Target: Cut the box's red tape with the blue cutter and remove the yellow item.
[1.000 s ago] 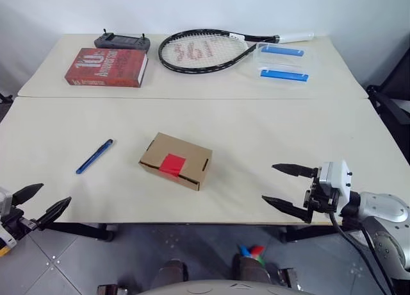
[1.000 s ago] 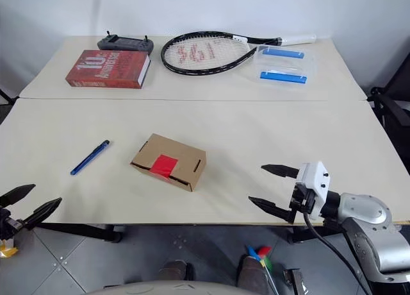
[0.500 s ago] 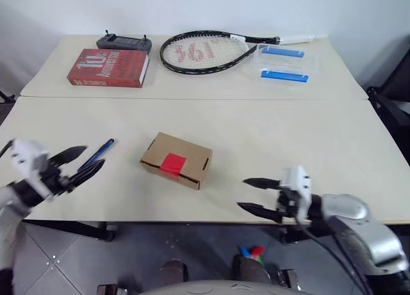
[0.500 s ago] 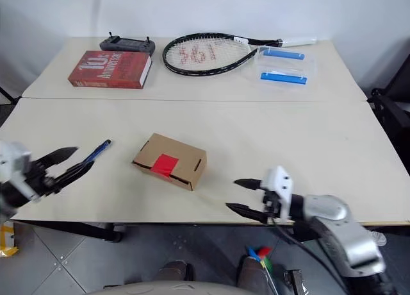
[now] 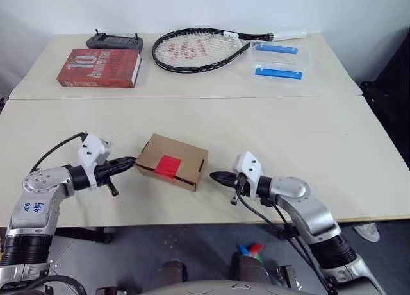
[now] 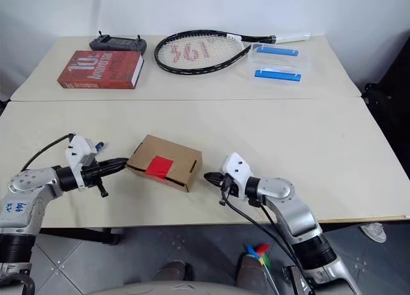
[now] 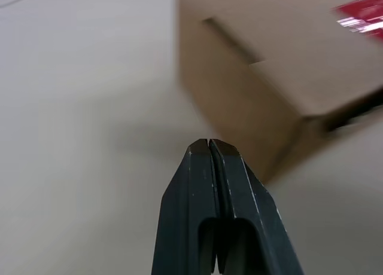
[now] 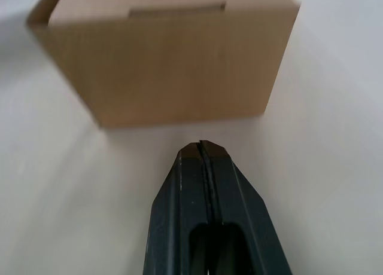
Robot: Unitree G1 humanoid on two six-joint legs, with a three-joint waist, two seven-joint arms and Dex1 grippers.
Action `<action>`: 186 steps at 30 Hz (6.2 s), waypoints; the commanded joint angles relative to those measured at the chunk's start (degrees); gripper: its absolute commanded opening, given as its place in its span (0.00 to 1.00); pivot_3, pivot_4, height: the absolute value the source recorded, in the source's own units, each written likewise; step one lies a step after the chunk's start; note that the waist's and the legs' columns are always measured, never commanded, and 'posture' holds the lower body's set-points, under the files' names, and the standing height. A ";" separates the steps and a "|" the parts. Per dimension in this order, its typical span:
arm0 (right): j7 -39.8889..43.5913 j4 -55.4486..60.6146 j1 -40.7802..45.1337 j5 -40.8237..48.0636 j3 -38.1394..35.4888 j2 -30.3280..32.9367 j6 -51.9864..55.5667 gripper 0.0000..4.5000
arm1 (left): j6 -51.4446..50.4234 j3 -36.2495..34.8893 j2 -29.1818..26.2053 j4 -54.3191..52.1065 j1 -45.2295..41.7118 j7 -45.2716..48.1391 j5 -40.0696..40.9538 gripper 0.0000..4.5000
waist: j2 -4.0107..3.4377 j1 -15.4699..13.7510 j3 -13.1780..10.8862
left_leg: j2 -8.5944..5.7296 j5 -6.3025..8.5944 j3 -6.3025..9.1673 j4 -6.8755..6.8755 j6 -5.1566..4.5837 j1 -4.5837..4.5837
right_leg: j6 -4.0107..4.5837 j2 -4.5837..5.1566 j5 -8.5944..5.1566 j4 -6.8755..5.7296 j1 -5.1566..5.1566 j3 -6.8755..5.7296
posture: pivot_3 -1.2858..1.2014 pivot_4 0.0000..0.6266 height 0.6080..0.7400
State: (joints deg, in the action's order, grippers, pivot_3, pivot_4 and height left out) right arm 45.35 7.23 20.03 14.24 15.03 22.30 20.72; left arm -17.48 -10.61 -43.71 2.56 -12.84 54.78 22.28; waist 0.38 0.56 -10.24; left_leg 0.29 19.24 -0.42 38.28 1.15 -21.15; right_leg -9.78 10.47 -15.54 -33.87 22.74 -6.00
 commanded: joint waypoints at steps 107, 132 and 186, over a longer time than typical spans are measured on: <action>19.84 19.88 -9.63 30.68 -28.18 14.32 -3.91 1.00 | 2.15 -32.88 -13.26 21.81 16.62 13.43 10.67 0.99 | 0.10 -1.76 -0.09 | 0.63 0.97 -0.63 0.77 -0.12 0.11 | 0.03 -0.32 0.02 0.04 -0.08 -0.08 | 0.52 0.24 1.00; 13.85 25.03 -15.06 29.01 -27.67 15.10 -5.94 1.00 | 21.62 -5.65 -8.94 50.01 -3.73 8.46 -9.61 0.33 | -0.16 -0.46 0.12 | 0.66 1.24 -1.57 0.71 -0.34 0.90 | 0.00 -0.13 0.03 -0.18 -0.20 -0.09 | 0.52 0.24 1.00; -0.96 35.86 -14.80 14.81 -4.09 28.28 18.38 0.01 | -16.74 34.11 -1.36 -35.41 -4.50 2.83 -24.73 0.09 | -0.04 -2.07 0.04 | 0.69 1.58 -1.71 0.90 -0.51 0.75 | -0.02 -0.11 0.05 0.20 -0.19 -0.13 | 0.52 0.24 1.00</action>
State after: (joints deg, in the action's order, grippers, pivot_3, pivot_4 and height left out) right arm 43.73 43.57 4.90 30.80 10.39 49.74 39.48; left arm -32.99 22.00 -44.07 -31.35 -17.99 57.95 -0.91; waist 0.34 -1.51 -10.19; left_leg 0.97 20.83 -2.12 39.18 0.63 -20.41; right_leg -9.80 10.35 -15.49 -33.66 22.55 -6.13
